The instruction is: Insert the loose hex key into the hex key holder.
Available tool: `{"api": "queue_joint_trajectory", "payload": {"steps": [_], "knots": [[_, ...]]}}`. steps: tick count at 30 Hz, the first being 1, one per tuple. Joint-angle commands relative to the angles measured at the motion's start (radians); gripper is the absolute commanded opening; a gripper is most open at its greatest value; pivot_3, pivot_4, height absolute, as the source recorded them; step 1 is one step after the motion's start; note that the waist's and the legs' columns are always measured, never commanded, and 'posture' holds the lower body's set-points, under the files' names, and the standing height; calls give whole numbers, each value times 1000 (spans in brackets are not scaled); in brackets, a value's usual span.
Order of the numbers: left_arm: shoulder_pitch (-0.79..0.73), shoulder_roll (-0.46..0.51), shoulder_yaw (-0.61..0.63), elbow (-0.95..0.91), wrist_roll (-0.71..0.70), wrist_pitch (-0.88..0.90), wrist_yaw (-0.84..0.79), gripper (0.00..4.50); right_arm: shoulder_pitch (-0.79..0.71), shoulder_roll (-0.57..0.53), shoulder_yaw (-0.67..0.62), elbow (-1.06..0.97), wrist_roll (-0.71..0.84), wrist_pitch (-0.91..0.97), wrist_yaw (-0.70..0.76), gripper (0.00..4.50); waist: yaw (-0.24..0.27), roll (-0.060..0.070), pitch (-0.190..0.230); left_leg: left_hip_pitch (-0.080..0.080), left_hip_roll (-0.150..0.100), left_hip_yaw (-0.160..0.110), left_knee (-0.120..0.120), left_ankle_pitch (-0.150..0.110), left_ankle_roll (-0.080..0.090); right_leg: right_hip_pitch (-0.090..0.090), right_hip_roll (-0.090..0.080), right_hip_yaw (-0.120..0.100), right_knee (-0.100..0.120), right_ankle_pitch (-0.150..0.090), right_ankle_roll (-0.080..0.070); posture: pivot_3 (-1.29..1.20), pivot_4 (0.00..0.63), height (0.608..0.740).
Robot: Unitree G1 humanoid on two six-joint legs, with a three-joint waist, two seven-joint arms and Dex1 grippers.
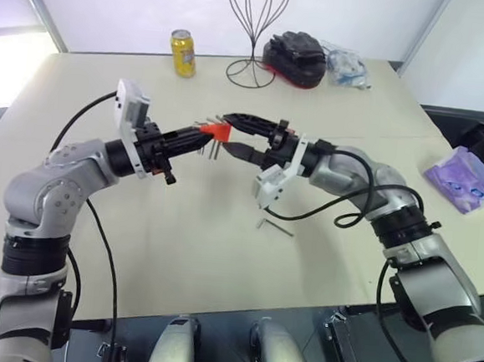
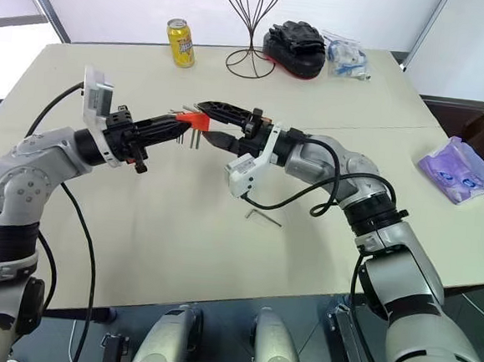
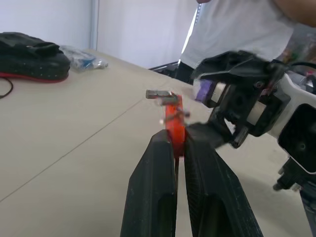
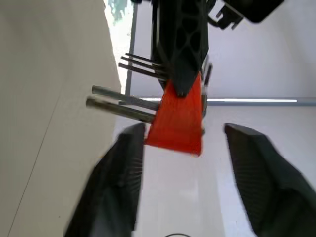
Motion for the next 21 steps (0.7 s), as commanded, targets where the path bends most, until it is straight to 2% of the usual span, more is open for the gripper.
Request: {"api": "queue_joint_trajectory", "payload": {"steps": [1, 5, 7, 9, 12, 16, 21], "knots": [[-25, 3, 3, -19, 4, -13, 2, 0, -1, 3, -18, -41, 34, 7, 19, 4488, 0, 0, 0, 0, 0, 0, 0, 0, 0, 0, 0, 0, 0, 0, 0, 0, 150, 740], [-24, 9, 1, -22, 21, -26, -2, 0, 8, -10, -22, -47, 58, 26, 73, 4488, 1, 0, 0, 0, 0, 0, 0, 0, 0, 0, 0, 0, 0, 0, 0, 0, 150, 740], [-18, 14, 4, -30, 41, -47, -2, 0, 27, -25, -25, -33, 156, 104, 200, 4488, 1, 0, 0, 0, 0, 0, 0, 0, 0, 0, 0, 0, 0, 0, 0, 0, 150, 740], [-11, 14, 16, -43, 52, -64, 5, 0, 47, -42, -45, -31, 287, 245, 367, 4488, 2, 0, 0, 0, 0, 0, 0, 0, 0, 1, 0, 0, 0, 0, 0, 0, 150, 740], [14, 12, 23, -74, 72, -95, 18, 0, 74, -62, -96, -105, 480, 575, 614, 4488, 3, 0, 0, 0, 2, -1, 1, 0, 0, 1, 0, -1, 0, 0, 0, 0, 150, 740], [53, -1, 40, -121, 57, -99, 51, 0, 136, -180, -100, -284, 638, 923, 931, 4488, 6, 0, 0, 0, 2, -1, 0, 0, 1, 1, 0, -1, 0, 0, 0, 0, 150, 740], [77, -5, 56, -157, 41, -98, 82, 0, 192, -264, -86, -463, 712, 1255, 1066, 4488, 3, 0, 0, 1, 2, -1, 1, 0, 1, 1, 0, -1, 0, 0, 0, 0, 150, 740]]}}
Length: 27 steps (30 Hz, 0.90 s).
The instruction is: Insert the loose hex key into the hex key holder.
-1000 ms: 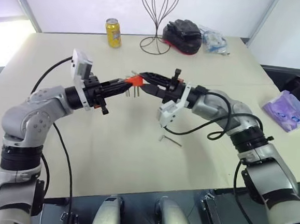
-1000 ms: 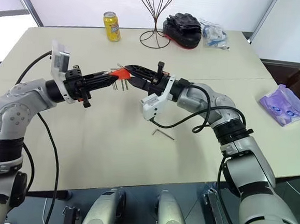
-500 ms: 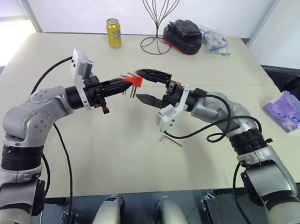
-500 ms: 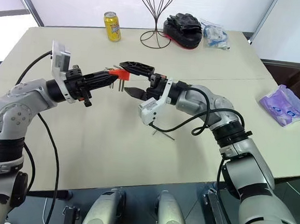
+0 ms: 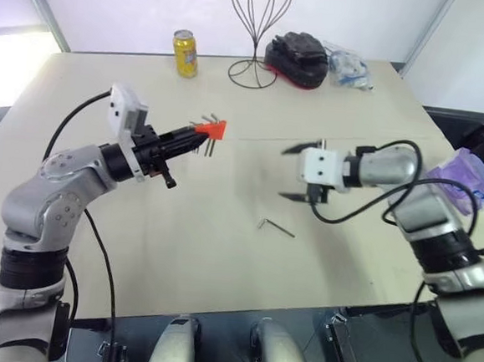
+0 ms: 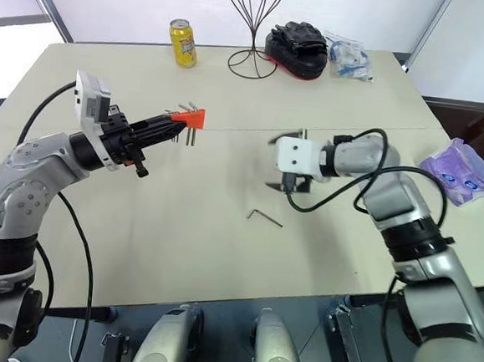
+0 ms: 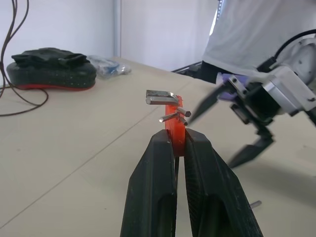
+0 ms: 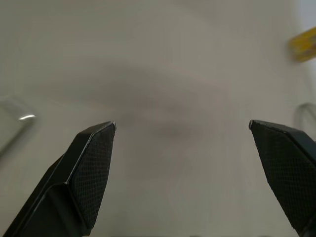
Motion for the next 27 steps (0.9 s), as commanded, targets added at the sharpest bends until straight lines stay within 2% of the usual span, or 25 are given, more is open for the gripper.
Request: {"api": "queue_joint_trajectory", "payload": {"steps": [1, 4, 9, 15, 22, 25, 27], "knots": [[-4, -1, 42, -55, -24, -20, 22, 0, 14, -42, -4, -138, 45, 196, 76, 4488, -2, 0, 0, 0, 0, 0, 0, 0, 0, 0, 0, 0, 0, 0, 0, 0, 150, 740], [-5, 0, 45, -65, -32, -15, 34, 0, 37, -56, 23, -199, 33, 299, 91, 4488, -2, 0, 0, 0, -1, 0, 0, 0, 0, 0, 1, 0, 0, 0, 0, 0, 150, 740], [-5, 3, 47, -73, -43, -8, 47, 0, 45, 26, 64, -205, 5, 414, 9, 4488, -2, 0, 0, 0, -1, 0, 0, 0, 0, 0, 1, 0, 0, 0, 0, 0, 150, 740], [2, 13, 49, -78, -49, -1, 51, 0, 41, 92, 101, -138, -31, 432, -63, 4488, 2, 0, 0, 0, -2, 0, 0, 0, 0, 0, 1, 0, 0, 0, 0, 0, 150, 740], [12, 29, 52, -88, -57, 2, 57, 0, 44, 118, 138, -39, -76, 396, -99, 4488, 0, 0, 0, 0, -2, 0, 0, 0, 0, 0, 1, 0, 0, 0, 0, 0, 150, 740], [16, 34, 51, -92, -57, 1, 60, 0, 50, 129, 149, 9, -86, 388, -109, 3597, -1, -1, 0, 0, -2, 0, 0, 0, 0, 0, 1, 0, 0, 0, 0, 0, 150, 740], [19, 36, 52, -95, -56, 0, 62, 0, 55, 135, 159, 32, -89, 384, -106, 2619, -2, -1, -1, 1, -2, 0, 0, 0, 0, 1, 1, 0, 0, 0, 0, 0, 150, 740]]}}
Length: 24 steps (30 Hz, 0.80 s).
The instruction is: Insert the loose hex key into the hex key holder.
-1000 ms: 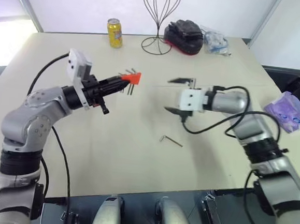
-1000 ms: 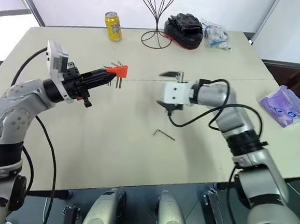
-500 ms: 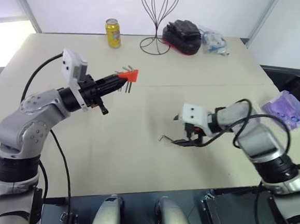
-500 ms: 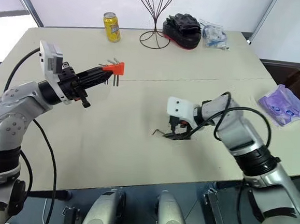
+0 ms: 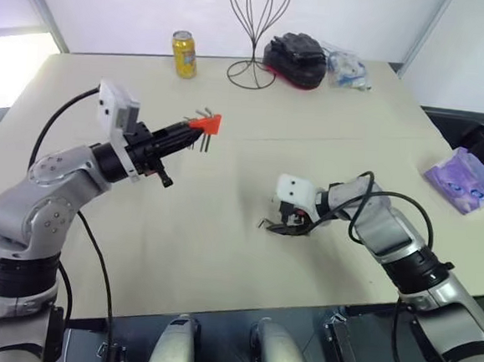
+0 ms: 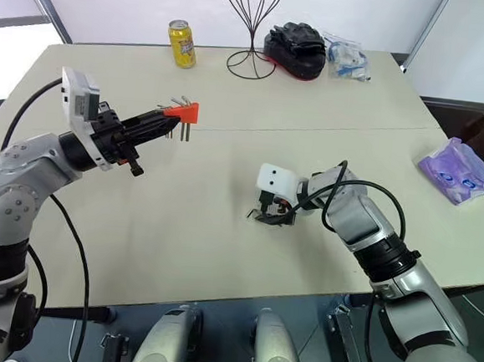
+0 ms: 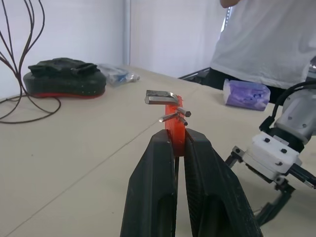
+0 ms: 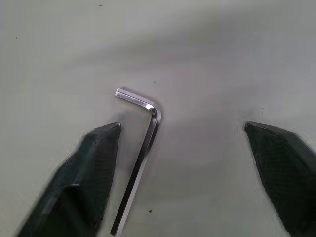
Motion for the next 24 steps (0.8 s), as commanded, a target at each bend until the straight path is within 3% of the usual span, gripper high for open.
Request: {"api": "queue_joint_trajectory", "payload": {"steps": [1, 5, 9, 15, 19, 24], "knots": [[2, 14, 27, -44, -12, -7, 5, 0, 7, 5, 25, 63, -42, -5, -21, 2027, 0, 0, 0, 1, 0, 0, 0, 0, 0, 1, 0, 0, 0, 0, 0, 0, 150, 740], [7, 16, 30, -49, -14, -6, 7, 0, 10, 9, 26, 89, -45, -13, -21, 77, 0, -1, -1, 2, 0, 0, 1, 0, 0, 2, 0, 0, 0, 0, 0, 0, 150, 740], [10, 16, 31, -50, -13, -9, 9, 0, 20, 31, -15, 81, -30, -40, -62, 77, 1, -3, -2, 2, 0, 0, 1, 0, 0, 3, 0, 0, 0, 0, 0, 0, 150, 740], [-5, -7, 21, -25, 7, -34, 20, 0, 10, 230, -233, 142, -14, -424, -472, 77, -4, -4, -2, 0, 0, 0, 0, 0, 0, -1, 1, 1, 1, 0, 0, 0, 150, 740], [-19, -31, 5, -2, 30, -61, 30, 0, -54, 347, -369, 136, 31, -459, -666, 77, -2, -4, -2, -2, 1, 0, -1, 0, 0, -2, 1, 1, 1, 0, 0, 0, 150, 740], [-38, -66, -13, 22, 62, -89, 41, 0, -128, 431, -472, 95, 71, -519, -806, 77, 2, -4, -2, -2, 1, 0, -1, 0, 0, -2, -1, 0, 0, 0, 0, 0, 150, 740]]}}
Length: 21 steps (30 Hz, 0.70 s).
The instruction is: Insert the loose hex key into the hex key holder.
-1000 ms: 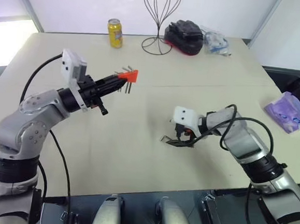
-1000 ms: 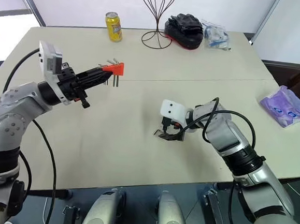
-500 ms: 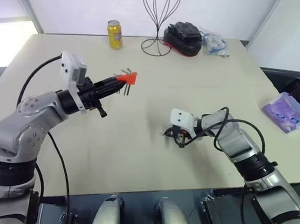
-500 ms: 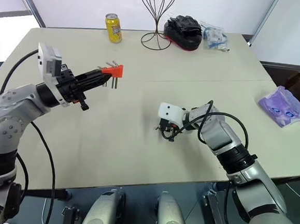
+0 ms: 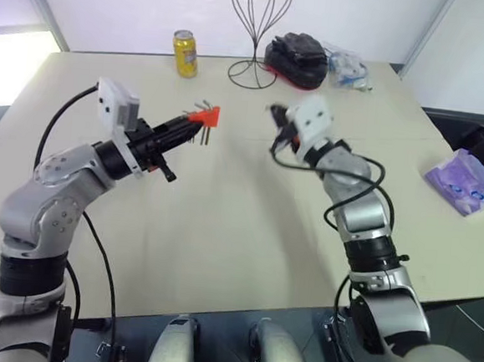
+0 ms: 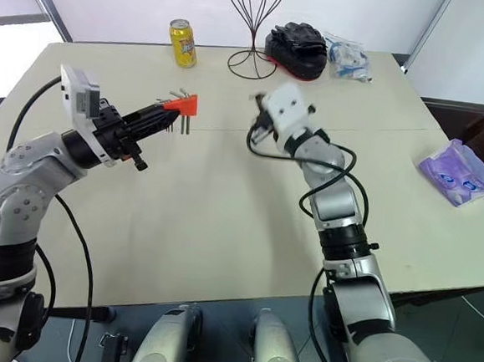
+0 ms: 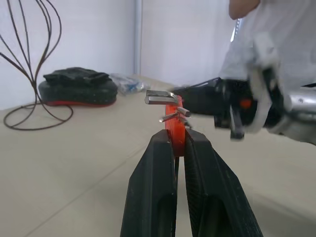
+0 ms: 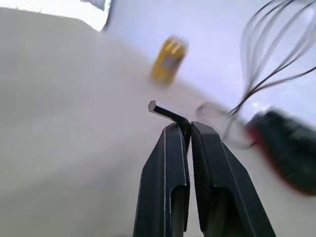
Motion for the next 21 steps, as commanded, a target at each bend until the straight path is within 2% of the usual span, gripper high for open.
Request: {"api": "queue_joint_trajectory", "payload": {"steps": [1, 3, 9, 14, 21], "knots": [[-25, -17, -13, -3, 24, -40, 9, 0, -54, 34, -71, -64, 31, -63, -93, 77, 0, 0, 0, 0, 0, 0, 0, 0, 0, 0, 0, 0, 0, 0, 0, 0, 150, 740], [-32, -29, -22, 4, 37, -50, 12, 0, -74, 58, -89, -83, 61, -61, -109, 77, -1, 0, 0, 0, 0, 0, 0, 0, 0, 0, 0, 0, 0, 0, 0, 0, 150, 740], [-72, -68, -44, 34, 65, -74, 23, 0, -106, 157, -75, -159, 216, -60, -39, 77, -7, 0, 0, 0, 1, 0, -1, 0, 0, 0, 1, 0, 0, 0, 0, 0, 150, 740], [-108, -109, -55, 44, 77, -79, 38, 0, -117, 218, -41, -173, 257, -56, -16, 77, -4, 0, 0, 0, 1, 0, -1, 0, 0, 0, 0, 0, 0, 0, 0, 0, 150, 740], [-133, -140, -59, 49, 81, -85, 54, 0, -128, 242, -22, -157, 261, -66, -7, 77, -4, 0, 0, 0, 1, 0, -1, 0, 0, 0, 0, 0, 0, 0, 0, 0, 150, 740]]}}
